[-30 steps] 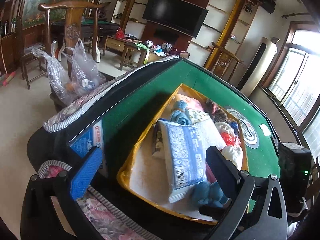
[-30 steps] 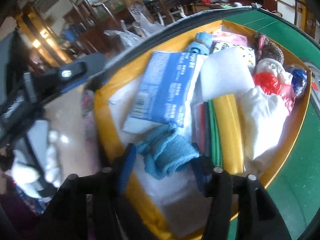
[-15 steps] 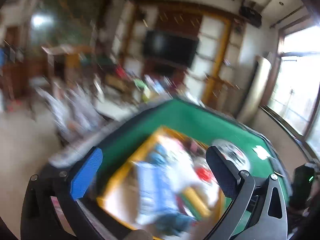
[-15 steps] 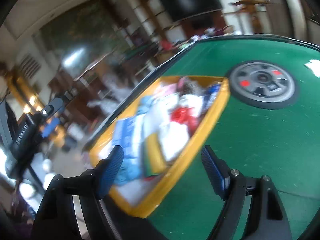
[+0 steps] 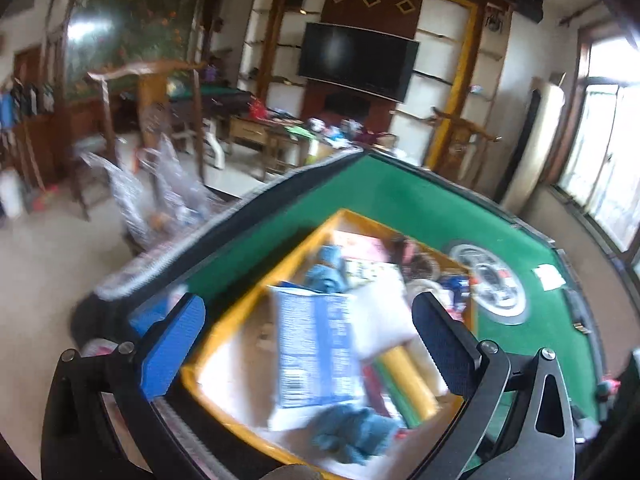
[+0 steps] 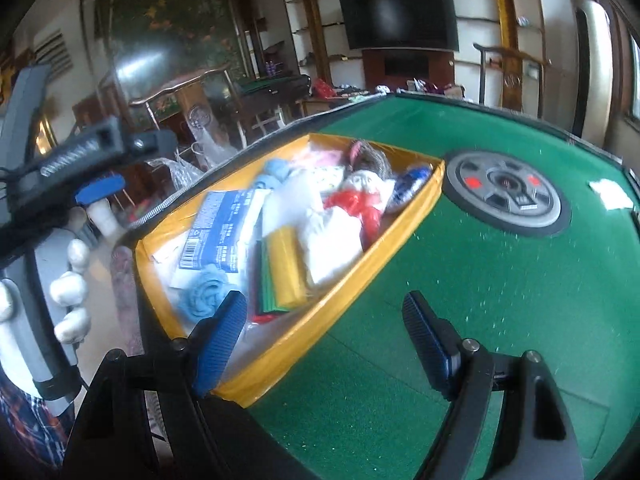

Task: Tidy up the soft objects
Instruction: 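Withdraw the open right gripper from the box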

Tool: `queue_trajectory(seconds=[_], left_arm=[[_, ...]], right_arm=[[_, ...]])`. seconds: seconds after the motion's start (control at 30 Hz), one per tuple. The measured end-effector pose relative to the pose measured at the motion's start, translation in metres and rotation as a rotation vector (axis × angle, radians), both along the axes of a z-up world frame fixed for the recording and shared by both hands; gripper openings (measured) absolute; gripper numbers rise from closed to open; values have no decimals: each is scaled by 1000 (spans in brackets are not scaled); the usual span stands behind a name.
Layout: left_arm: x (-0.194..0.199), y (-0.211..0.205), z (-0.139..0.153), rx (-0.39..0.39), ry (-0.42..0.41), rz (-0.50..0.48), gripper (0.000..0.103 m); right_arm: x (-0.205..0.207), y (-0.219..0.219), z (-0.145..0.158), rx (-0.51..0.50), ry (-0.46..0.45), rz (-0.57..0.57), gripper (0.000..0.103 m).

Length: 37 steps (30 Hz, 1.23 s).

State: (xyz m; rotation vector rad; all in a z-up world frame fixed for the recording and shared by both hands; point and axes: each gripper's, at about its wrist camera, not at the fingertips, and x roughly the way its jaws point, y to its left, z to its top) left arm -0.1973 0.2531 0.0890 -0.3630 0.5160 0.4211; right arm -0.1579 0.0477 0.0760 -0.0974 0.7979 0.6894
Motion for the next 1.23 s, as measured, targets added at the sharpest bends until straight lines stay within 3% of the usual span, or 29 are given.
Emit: queue_trajectory(seconds=[0.13,0.47,0.8,1.23], left_arm=[[-1,-4,-2,91,31,51,103],[-9,13,-10,31,45,48,103],[-17,10,-14,82,94,71,103],[-21,-10,-15,145,107,43,103]], right_arm=[[-3,8,1,-20,-6,8,76],[-3,35,7,-115,-53,-3,77],[-14,56,6,-162,-70,44,77],[-9,35,9,-121,-49,0,77]])
